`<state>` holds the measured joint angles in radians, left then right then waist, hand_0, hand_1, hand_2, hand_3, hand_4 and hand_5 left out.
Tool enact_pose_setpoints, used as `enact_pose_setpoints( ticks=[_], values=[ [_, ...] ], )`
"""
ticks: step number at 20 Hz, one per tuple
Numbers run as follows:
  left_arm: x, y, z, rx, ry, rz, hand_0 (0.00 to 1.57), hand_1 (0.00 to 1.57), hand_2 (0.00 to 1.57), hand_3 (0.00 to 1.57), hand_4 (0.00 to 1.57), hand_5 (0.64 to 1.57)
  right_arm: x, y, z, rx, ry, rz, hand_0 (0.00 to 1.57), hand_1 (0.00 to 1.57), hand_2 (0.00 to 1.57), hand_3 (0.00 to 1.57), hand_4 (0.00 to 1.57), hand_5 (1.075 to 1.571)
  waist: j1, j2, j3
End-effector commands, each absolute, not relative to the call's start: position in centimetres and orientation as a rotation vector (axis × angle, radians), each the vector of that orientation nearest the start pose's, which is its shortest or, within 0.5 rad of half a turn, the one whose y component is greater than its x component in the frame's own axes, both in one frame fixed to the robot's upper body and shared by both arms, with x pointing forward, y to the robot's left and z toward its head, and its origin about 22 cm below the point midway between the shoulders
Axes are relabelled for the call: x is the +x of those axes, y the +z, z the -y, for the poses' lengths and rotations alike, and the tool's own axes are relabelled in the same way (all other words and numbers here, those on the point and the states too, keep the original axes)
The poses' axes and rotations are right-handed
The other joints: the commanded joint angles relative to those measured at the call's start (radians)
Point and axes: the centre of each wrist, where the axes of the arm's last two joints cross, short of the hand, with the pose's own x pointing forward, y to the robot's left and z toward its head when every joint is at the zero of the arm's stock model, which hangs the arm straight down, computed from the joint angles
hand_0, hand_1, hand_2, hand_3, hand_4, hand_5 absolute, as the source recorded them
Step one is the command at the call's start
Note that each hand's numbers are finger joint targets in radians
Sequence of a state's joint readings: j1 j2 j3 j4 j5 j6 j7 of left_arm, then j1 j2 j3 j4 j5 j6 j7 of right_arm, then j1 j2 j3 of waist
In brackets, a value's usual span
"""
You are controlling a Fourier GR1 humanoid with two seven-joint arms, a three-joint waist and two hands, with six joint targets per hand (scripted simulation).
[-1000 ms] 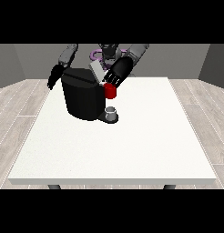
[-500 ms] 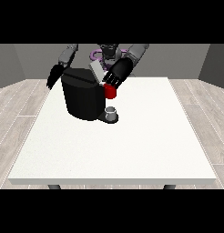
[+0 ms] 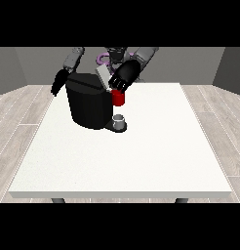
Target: Insert the coffee pod into the coffee machine and close the lid
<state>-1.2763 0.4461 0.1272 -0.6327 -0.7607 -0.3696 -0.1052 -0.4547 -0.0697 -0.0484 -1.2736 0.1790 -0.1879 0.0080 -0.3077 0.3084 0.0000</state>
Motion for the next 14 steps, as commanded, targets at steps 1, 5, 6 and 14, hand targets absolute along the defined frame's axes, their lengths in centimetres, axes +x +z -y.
enact_pose_setpoints(
  ticks=[1, 5, 6, 14],
  values=[
    [46.2, 28.7, -20.8, 0.693, -1.145, 1.629, 1.27, 1.27, 1.27, 1.18, 0.17, 1.571, 35.6, 5.0, 22.0, -0.27, 0.078, 1.703, 0.0, 0.0, 0.0, 0.0, 0.0, 1.571, 0.044, -0.002, 0.0009],
    [46.3, 26.5, -22.5, 0.822, -1.208, 1.59, 1.21, 1.21, 1.22, 1.1, 0.0, 1.571, 35.2, 6.1, 20.6, -0.279, 0.11, 1.732, 0.0, 0.0, 0.0, 0.0, 0.15, 1.571, 0.014, 0.015, 0.0003],
    [46.4, 25.6, -23.7, 0.803, -1.204, 1.562, 1.21, 1.21, 1.22, 1.09, 0.0, 1.571, 34.9, 6.5, 19.8, -0.265, 0.117, 1.719, 0.0, 0.0, 0.0, 0.0, 0.0, 1.571, -0.001, -0.001, -0.0001],
    [46.2, 28.2, -23.8, 0.811, -1.189, 1.645, 1.12, 1.12, 1.14, 0.98, 0.0, 1.571, 35.3, 5.8, 20.5, -0.266, 0.074, 1.73, 0.0, 0.0, 0.0, 0.0, 0.0, 1.571, 0.017, 0.059, 0.0005]
  ],
)
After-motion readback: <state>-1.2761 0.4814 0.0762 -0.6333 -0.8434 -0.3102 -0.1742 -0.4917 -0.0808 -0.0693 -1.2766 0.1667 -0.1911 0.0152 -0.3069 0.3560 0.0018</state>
